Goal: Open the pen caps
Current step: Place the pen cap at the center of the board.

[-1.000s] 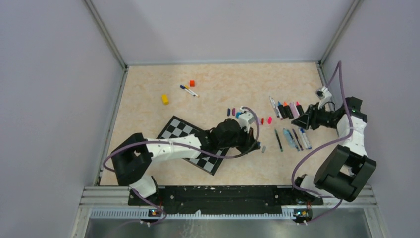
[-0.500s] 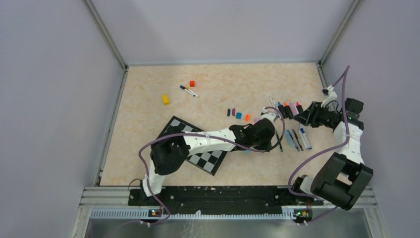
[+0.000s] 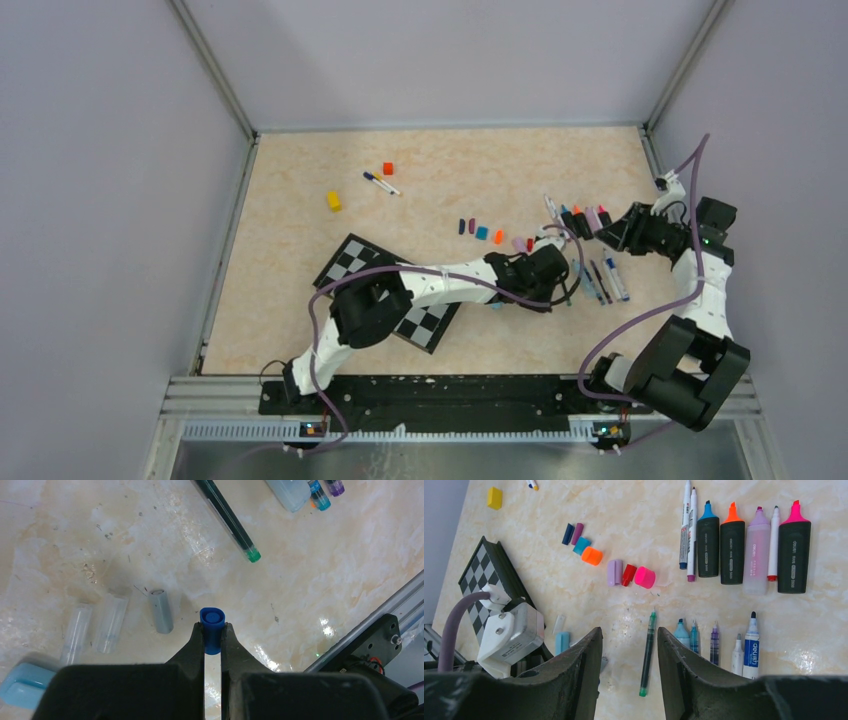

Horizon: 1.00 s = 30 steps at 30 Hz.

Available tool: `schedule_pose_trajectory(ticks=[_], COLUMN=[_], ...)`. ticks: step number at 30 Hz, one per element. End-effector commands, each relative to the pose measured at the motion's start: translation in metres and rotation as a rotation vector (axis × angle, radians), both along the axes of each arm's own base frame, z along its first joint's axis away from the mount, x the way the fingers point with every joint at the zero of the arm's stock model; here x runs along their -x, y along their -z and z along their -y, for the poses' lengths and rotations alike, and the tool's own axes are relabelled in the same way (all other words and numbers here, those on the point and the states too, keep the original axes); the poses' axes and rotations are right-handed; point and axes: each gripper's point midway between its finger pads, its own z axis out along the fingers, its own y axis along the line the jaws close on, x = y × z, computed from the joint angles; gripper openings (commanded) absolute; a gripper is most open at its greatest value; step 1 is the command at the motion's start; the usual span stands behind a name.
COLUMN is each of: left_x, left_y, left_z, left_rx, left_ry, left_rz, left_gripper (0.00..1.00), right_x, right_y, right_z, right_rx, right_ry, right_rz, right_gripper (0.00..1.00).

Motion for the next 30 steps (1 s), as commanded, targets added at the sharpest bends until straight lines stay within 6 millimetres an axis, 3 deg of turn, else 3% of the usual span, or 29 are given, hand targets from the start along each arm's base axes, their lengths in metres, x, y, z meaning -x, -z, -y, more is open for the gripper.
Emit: schedule_pose_trajectory(ticks=[1,9,25,30], left_x=[0.003,0.002,-0.002,-0.008], left_y=[-0.012,-0.008,-0.012,-0.036], left_z=[0.016,0.018,0.015,0.012], left_rx=[0.051,0.071,0.1,0.136], left_ry=[0.023,0.046,0.048,0.046], left_rz=[-0.014,-0.058,-0.066,-0.008], left_gripper=[0.09,0.22,0.29,0.28], right_x=[-0.002,-0.002,-0.003,-0.002], right_y=[-0.013,-0.012,-0.005,-0.005], right_z=[0.003,0.003,0.003,0.003], right_rx=[0.024,0.022,0.015,0.015], right_ry=[0.011,0.009,0.006,-0.002], right_rz=[0.051,0.05,0.03,0.031], right_gripper=[0.43,0.43,0.43,0.43])
